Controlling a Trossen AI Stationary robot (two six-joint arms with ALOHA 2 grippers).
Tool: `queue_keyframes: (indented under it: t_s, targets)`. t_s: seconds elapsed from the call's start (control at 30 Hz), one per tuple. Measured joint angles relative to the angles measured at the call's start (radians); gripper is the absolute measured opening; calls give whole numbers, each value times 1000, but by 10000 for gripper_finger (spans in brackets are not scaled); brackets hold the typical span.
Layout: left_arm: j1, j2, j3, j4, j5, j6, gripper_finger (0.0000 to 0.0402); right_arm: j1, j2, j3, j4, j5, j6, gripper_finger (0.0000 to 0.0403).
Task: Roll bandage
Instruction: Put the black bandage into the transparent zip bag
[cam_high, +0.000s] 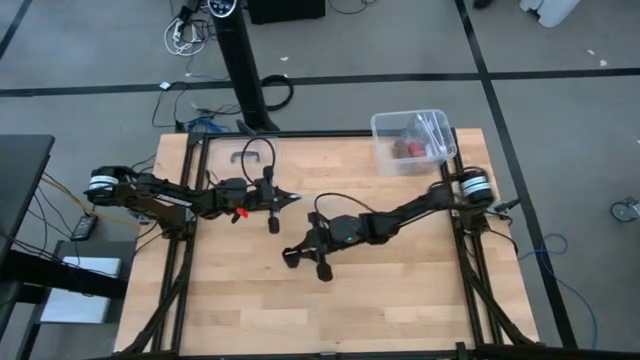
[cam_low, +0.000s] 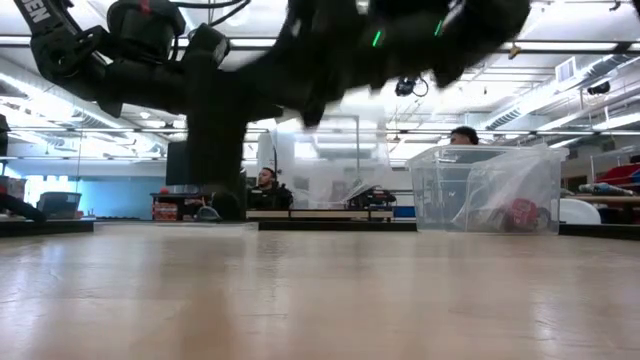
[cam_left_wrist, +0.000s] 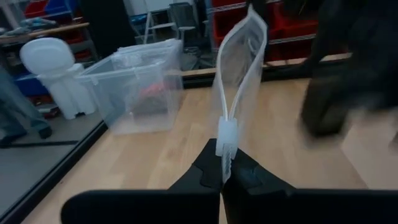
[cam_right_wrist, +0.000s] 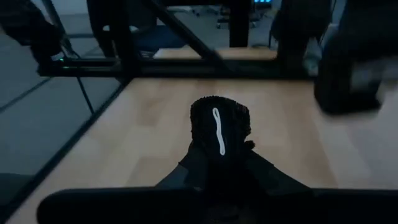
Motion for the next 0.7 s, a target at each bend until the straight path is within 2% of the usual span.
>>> queue_keyframes:
  t_s: [0.2, 0.4, 0.57, 0.7]
  targets:
    - [0, 0, 0, -7, -55, -39, 3, 72, -278, 0, -231, 209, -149, 40]
    - [-2, 0, 0, -7, -55, -103, 3, 83, -451, 1, -304, 496, -343, 40]
    - [-2, 0, 0, -12, -55, -135, 3, 20, -464, 1, -309, 517, -444, 40]
    - [-11, 0, 0, -13, -64, -144, 3, -24, -433, 1, -319, 488, -443, 40]
